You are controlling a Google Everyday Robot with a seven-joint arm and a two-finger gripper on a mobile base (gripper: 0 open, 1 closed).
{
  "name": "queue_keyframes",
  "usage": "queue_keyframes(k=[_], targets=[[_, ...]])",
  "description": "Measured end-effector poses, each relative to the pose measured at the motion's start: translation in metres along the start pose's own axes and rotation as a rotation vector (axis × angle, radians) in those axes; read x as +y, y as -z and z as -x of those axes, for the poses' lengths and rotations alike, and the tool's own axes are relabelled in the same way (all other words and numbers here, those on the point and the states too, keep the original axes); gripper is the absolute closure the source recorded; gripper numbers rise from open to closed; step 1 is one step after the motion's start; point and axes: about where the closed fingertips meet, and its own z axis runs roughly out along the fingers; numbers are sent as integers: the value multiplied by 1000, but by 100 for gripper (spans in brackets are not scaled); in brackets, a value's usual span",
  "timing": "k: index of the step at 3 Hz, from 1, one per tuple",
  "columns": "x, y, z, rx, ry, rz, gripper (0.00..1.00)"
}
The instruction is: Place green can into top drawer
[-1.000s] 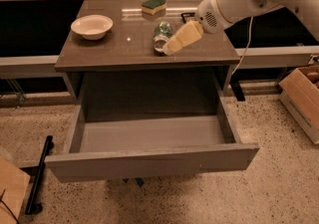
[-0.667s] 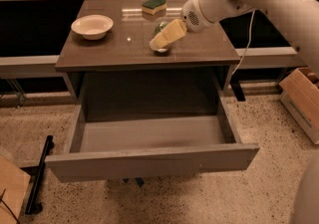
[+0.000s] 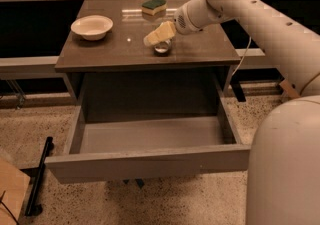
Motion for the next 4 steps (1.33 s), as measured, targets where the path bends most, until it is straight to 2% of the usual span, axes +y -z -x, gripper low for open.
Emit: queue_keyframes(k=[1, 2, 4], targets=[[-10, -26, -8, 9, -83, -10, 0], [-9, -45, -11, 59, -112, -46, 25], [-1, -22, -15, 158, -37, -163, 72]])
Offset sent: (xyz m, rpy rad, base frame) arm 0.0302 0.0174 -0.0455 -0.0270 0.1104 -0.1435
